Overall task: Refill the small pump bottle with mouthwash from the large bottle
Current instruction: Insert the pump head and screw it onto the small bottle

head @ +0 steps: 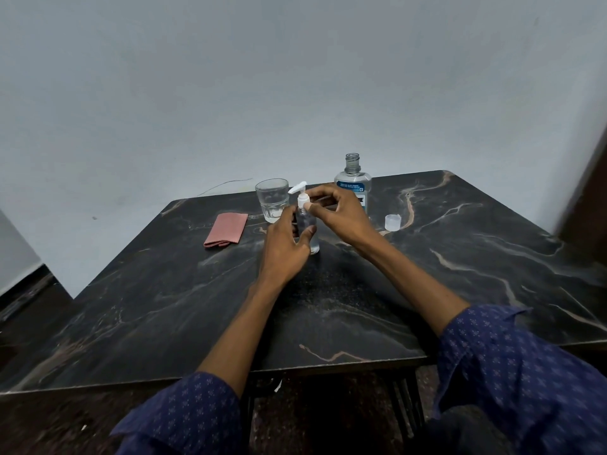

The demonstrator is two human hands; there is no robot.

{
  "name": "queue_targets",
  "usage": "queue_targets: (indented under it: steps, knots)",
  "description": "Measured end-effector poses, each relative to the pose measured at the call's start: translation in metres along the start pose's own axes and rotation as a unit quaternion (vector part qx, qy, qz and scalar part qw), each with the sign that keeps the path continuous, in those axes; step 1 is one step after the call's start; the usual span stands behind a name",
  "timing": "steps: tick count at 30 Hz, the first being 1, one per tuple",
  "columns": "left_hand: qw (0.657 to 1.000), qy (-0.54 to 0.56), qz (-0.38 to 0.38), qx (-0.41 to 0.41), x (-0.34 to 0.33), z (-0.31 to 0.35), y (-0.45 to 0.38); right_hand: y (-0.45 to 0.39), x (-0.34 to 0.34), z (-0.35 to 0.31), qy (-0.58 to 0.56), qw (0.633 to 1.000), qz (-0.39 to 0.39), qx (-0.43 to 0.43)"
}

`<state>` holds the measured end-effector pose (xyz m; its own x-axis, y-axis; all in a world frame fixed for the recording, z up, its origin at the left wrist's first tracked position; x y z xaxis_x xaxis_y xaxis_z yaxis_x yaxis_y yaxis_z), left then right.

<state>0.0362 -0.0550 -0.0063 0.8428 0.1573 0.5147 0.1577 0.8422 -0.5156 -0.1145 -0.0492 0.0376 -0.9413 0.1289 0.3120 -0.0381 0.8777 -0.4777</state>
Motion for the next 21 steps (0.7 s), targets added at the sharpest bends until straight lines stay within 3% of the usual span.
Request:
queue_targets:
  steps: [8, 17, 21]
  knots:
    - [0.999, 0.032, -0.023, -0.001, -0.002, 0.003, 0.0003, 0.0011, -0.0001, -0.0017, -0.017, 0.999, -0.03, -0.003]
    - [0.999, 0.034, -0.004, -0.009, 0.0005, 0.008, 0.0036, -0.0034, 0.0018, -0.0003, 0.049, 0.998, 0.032, -0.004]
    - [0.998, 0.05, -0.025, 0.004, -0.0009, 0.008, 0.0032, -0.0016, 0.0055, -0.0042, 0.063, 0.998, 0.024, 0.004]
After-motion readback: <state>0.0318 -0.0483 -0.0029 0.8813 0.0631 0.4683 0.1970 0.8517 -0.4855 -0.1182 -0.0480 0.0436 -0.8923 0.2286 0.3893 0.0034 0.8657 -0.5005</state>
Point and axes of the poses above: each hand's wrist, its own y-axis away from the middle knuckle, its own x-axis out of the back of the hand, z = x × y, the point moved 4 cm from there along -y, towards the middle knuckle, and after that the axes turned 2 degrees about -z, right-handed, at the moved point
